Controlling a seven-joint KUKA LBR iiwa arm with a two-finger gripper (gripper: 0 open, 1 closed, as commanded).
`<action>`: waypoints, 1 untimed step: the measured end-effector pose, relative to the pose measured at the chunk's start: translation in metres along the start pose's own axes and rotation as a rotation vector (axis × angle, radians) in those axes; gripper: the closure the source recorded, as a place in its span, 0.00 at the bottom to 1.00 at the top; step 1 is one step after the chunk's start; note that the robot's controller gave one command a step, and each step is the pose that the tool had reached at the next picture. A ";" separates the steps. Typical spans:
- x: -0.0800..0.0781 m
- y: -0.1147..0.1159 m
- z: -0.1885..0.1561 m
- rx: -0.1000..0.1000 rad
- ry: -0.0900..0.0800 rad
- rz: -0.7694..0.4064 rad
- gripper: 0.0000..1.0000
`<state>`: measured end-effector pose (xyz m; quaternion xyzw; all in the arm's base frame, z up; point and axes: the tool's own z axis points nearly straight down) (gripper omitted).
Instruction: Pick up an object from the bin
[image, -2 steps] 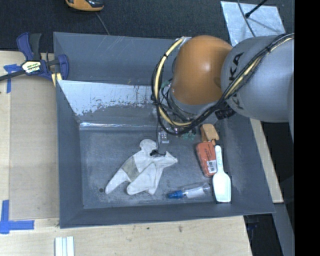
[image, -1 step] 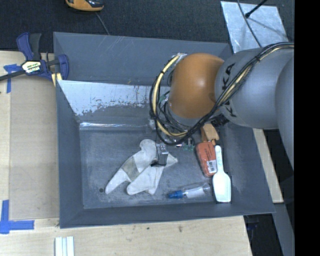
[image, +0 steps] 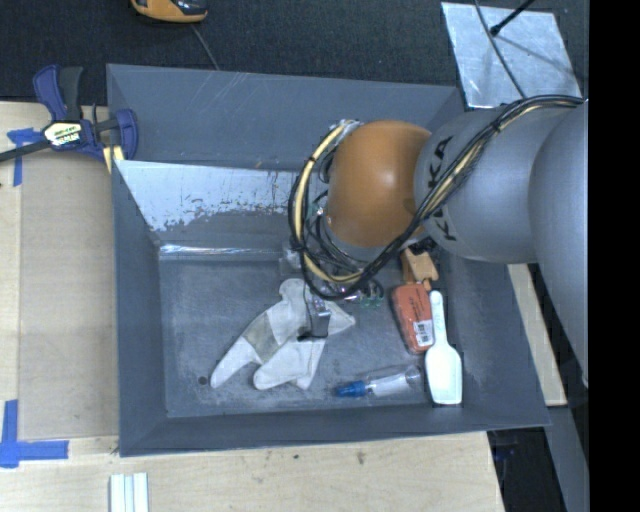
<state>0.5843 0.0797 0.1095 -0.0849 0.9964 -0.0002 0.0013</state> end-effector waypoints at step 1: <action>0.005 0.006 0.023 -0.001 -0.001 -0.111 1.00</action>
Offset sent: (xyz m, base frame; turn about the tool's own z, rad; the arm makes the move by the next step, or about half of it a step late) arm 0.0000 0.0000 0.0000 0.0000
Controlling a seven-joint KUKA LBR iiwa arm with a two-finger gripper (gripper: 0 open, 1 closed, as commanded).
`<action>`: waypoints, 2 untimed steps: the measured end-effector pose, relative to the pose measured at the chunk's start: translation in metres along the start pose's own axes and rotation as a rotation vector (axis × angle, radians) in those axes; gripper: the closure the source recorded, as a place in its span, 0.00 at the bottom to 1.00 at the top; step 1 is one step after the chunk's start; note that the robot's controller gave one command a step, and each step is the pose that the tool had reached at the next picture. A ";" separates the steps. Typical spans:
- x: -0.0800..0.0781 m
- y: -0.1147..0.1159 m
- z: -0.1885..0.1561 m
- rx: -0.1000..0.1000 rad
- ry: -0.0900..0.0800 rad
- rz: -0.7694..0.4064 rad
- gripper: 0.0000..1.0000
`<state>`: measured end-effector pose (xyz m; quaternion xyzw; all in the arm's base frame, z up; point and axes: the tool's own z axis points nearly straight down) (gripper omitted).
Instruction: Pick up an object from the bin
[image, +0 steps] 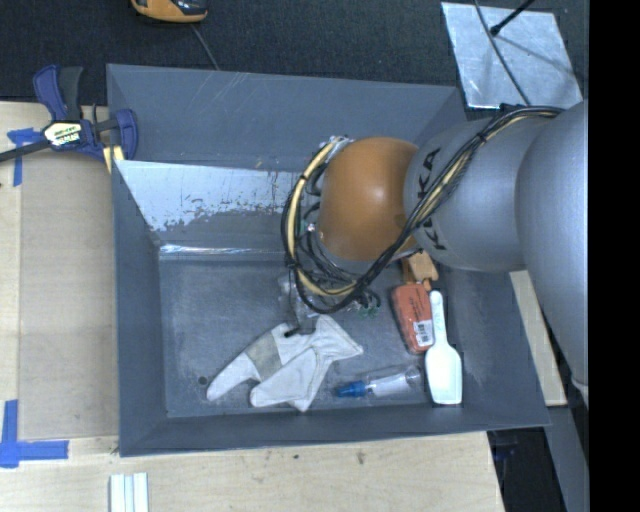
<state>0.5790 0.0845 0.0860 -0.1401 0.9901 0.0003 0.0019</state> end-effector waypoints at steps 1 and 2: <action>0.000 0.000 0.000 0.000 0.001 0.000 0.00; 0.000 0.000 0.000 0.000 0.001 0.001 1.00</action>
Offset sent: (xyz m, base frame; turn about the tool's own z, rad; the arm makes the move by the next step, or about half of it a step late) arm 0.0000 0.0000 0.0000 0.0000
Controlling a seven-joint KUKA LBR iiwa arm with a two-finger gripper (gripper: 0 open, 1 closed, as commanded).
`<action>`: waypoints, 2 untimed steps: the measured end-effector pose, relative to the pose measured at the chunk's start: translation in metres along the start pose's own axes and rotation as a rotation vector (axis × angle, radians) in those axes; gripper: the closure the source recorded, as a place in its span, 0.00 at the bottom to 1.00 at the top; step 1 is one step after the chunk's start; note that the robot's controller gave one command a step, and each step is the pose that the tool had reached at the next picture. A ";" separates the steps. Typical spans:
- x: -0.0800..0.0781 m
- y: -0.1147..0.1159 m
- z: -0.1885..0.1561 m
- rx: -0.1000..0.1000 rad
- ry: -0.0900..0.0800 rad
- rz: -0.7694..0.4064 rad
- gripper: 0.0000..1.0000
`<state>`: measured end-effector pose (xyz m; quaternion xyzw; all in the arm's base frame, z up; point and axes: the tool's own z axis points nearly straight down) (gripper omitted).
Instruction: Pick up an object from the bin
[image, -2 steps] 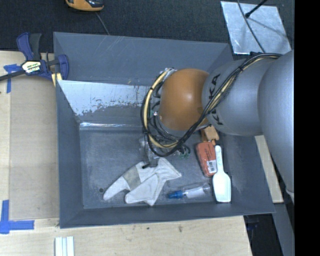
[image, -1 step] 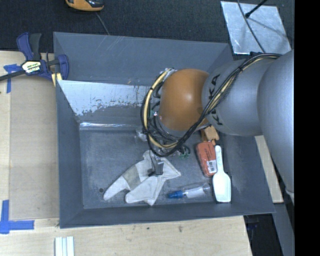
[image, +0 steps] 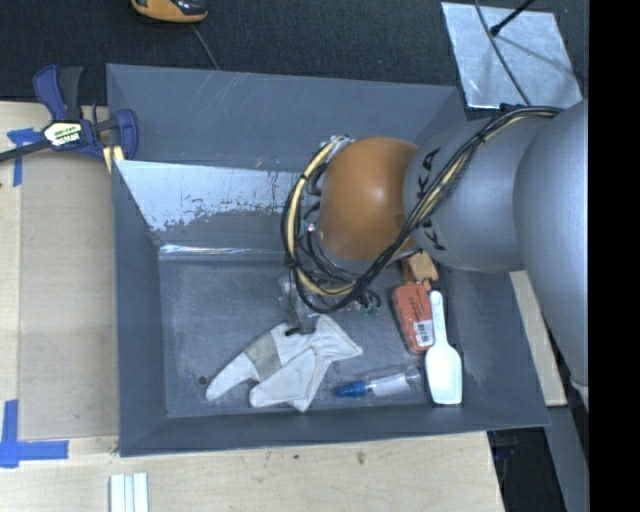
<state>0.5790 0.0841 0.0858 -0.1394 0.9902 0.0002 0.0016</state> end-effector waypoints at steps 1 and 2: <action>0.000 0.000 0.000 0.000 0.001 0.000 0.00; 0.001 0.000 0.000 0.000 0.001 0.000 0.00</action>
Offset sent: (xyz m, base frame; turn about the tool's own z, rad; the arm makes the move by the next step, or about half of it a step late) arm 0.0000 0.0000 0.0000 0.0000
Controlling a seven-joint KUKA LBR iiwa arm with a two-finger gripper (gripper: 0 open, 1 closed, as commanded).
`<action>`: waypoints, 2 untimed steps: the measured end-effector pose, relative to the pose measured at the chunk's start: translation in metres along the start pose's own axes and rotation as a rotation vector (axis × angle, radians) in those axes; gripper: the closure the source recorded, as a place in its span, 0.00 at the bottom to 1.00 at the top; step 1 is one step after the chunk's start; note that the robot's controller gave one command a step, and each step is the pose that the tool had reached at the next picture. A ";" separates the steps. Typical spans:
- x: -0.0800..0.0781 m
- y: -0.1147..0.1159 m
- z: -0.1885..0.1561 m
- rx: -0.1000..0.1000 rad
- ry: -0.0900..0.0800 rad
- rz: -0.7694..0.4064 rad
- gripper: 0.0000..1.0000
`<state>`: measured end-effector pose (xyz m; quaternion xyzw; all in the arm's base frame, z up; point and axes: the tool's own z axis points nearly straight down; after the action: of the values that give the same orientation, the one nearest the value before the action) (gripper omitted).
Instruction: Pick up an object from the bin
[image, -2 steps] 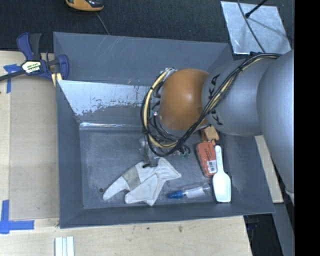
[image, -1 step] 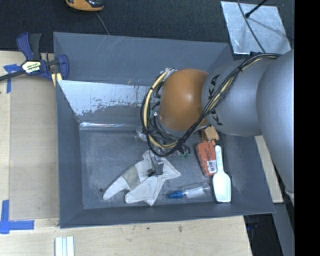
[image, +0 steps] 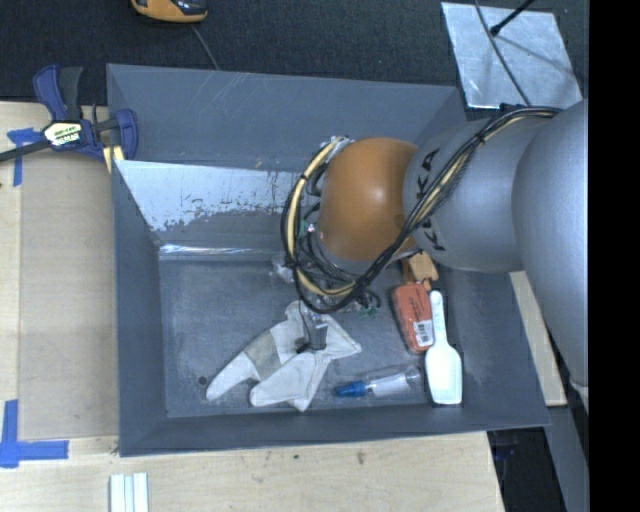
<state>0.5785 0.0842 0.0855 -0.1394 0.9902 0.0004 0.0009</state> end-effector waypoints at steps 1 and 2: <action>0.026 0.000 0.013 -0.001 -0.001 -0.015 1.00; 0.026 0.000 0.013 -0.001 -0.001 -0.014 1.00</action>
Offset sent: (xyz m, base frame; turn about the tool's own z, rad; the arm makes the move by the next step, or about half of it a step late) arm 0.0000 0.0000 0.0000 0.0000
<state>0.5535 0.0767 0.0721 -0.1464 0.9892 0.0009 0.0011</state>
